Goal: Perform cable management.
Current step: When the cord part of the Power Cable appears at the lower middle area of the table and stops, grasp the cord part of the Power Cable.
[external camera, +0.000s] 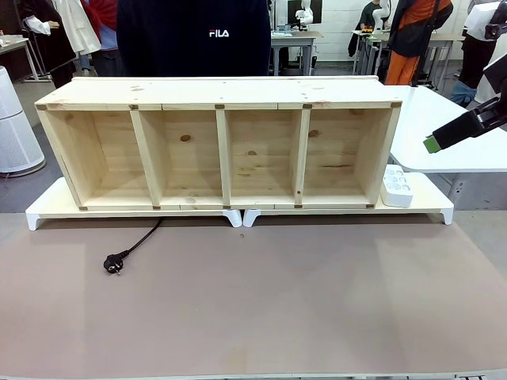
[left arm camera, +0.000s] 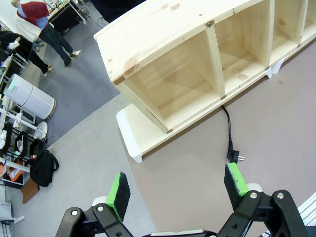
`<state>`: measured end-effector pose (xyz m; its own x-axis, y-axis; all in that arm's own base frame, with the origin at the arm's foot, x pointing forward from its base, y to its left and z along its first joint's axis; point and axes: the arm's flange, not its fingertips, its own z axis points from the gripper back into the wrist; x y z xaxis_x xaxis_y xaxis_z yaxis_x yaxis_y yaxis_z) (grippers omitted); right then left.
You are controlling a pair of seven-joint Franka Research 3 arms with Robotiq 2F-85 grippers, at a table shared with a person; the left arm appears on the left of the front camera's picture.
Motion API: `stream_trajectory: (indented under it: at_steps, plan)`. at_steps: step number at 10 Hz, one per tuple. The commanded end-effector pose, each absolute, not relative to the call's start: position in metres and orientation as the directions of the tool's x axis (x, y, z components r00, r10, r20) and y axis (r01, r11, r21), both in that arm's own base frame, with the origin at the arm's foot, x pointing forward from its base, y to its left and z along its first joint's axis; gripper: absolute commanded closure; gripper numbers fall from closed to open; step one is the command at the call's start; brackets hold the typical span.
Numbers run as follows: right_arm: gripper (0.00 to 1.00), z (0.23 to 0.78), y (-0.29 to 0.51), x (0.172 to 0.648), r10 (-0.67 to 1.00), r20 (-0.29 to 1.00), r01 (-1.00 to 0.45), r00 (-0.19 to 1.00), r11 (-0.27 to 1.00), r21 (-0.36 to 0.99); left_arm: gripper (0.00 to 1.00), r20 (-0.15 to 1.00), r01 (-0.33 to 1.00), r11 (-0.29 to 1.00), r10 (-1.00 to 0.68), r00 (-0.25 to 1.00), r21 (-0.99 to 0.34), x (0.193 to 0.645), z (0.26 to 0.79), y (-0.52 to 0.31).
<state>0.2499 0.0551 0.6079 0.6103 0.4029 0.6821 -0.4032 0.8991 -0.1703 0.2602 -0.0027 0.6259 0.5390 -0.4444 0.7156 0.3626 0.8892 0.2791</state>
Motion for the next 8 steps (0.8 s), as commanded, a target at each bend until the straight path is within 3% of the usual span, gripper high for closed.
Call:
stream_trajectory:
  at_steps: [1, 8]
  plan:
    - [0.0, 0.6072, 0.0549, 0.2504, 0.403, 0.68, -0.403, 0.612, 0.899, -0.17, 0.0, 0.717, 0.361, 0.889, -0.445, 0.537, 0.281, 0.2594, 0.6267, -0.0026]
    - [0.0, 0.6072, 0.0549, 0.2504, 0.403, 0.68, -0.403, 0.612, 0.899, -0.17, 0.0, 0.717, 0.361, 0.889, -0.445, 0.537, 0.281, 0.2594, 0.6267, -0.0026]
